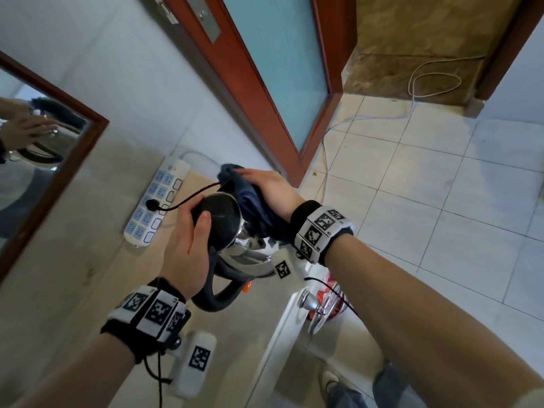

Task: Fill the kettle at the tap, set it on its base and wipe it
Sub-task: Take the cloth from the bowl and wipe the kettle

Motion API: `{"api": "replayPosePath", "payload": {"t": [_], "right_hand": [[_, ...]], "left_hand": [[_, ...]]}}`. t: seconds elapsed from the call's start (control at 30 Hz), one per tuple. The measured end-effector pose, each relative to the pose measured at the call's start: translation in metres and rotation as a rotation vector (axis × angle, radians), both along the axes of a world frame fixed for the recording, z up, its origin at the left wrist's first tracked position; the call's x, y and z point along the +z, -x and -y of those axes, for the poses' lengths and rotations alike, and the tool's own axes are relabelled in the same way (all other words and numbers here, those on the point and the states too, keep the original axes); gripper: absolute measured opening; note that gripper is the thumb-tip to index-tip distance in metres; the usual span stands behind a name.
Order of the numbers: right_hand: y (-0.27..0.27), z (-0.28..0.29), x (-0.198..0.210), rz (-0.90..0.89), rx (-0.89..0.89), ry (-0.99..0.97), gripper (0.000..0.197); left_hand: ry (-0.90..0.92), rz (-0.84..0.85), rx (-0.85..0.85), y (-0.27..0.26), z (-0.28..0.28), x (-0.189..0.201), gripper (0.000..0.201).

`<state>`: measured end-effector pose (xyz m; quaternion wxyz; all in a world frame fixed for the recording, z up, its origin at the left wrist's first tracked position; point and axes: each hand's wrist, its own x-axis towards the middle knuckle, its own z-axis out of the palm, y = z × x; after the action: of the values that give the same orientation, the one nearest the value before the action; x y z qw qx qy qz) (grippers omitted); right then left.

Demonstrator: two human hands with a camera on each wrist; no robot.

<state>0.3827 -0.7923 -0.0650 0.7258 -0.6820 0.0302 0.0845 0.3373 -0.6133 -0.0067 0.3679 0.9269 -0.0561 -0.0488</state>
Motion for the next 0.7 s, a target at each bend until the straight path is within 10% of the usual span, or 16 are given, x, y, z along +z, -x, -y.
{"api": "replayPosePath", "payload": {"t": [0.1, 0.23, 0.47, 0.7], "right_hand": [[0.001, -0.001, -0.007, -0.113, -0.062, -0.172, 0.028], [0.016, 0.008, -0.025, -0.285, -0.023, 0.137, 0.031], [0.075, -0.041, -0.008, 0.091, -0.373, -0.049, 0.04], [0.106, -0.054, -0.031, -0.112, -0.501, -0.072, 0.054]], "left_hand": [[0.001, 0.002, 0.01, 0.0, 0.001, 0.001, 0.049], [-0.016, 0.014, -0.001, 0.001, 0.004, 0.004, 0.042], [-0.049, 0.02, 0.012, 0.002, 0.007, 0.006, 0.036], [-0.082, -0.001, 0.033, 0.006, 0.011, 0.01, 0.041]]}}
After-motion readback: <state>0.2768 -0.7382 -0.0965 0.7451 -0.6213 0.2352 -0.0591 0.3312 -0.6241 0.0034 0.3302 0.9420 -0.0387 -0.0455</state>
